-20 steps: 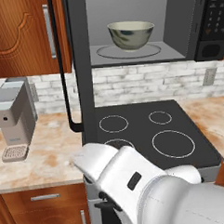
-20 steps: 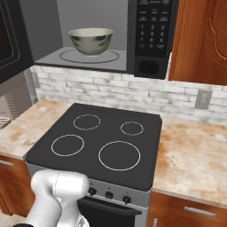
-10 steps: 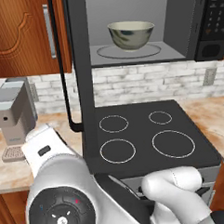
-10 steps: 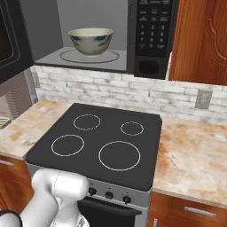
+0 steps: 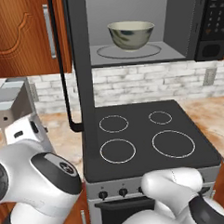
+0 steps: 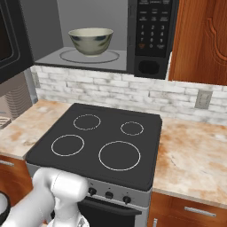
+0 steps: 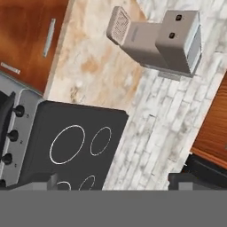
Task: Pick the onion from the sink and place it in the bowl. Then pick the bowl and place it in the microwave. Then close the microwave door and press the start button.
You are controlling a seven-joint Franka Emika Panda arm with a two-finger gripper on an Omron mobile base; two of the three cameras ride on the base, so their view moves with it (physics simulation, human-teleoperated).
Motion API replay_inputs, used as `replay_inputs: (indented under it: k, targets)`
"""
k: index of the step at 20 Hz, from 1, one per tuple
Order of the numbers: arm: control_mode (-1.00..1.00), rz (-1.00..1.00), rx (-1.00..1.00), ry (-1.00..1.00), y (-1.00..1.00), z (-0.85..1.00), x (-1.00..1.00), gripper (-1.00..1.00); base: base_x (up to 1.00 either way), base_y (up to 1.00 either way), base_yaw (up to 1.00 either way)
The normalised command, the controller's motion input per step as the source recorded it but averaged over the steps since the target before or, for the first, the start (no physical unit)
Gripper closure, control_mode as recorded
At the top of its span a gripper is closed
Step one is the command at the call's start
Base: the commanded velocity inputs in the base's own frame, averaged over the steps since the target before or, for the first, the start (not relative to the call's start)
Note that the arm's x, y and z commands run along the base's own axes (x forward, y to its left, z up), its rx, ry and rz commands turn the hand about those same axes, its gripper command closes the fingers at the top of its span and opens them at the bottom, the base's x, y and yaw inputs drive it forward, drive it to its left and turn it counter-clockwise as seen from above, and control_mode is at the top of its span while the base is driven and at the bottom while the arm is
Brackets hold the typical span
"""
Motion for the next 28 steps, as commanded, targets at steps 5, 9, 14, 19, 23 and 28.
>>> replay_inputs:
  k: [5, 9, 14, 19, 23, 28]
  targets:
    - [-1.00, -0.19, 0.07, -0.10, -0.72, 0.02, 0.01, -1.00, 0.00, 0.00, 0.00]
    - [-1.00, -0.11, 0.14, -0.17, -1.00, 0.11, 0.00, -1.00, 0.00, 0.00, 0.00]
    - [-1.00, -0.02, 0.08, -0.16, -1.00, 0.17, 0.00, -1.00, 0.00, 0.00, 0.00]
    - [-1.00, 0.00, 0.04, -0.16, -1.00, 0.26, 0.00, -1.00, 0.00, 0.00, 0.00]
    - [-1.00, 0.00, 0.03, -0.14, -1.00, 0.23, 0.10, -1.00, 0.00, 0.00, 0.00]
    - [-1.00, 0.00, 0.01, -0.11, -1.00, 0.28, 0.40, -1.00, 0.00, 0.00, 0.00]
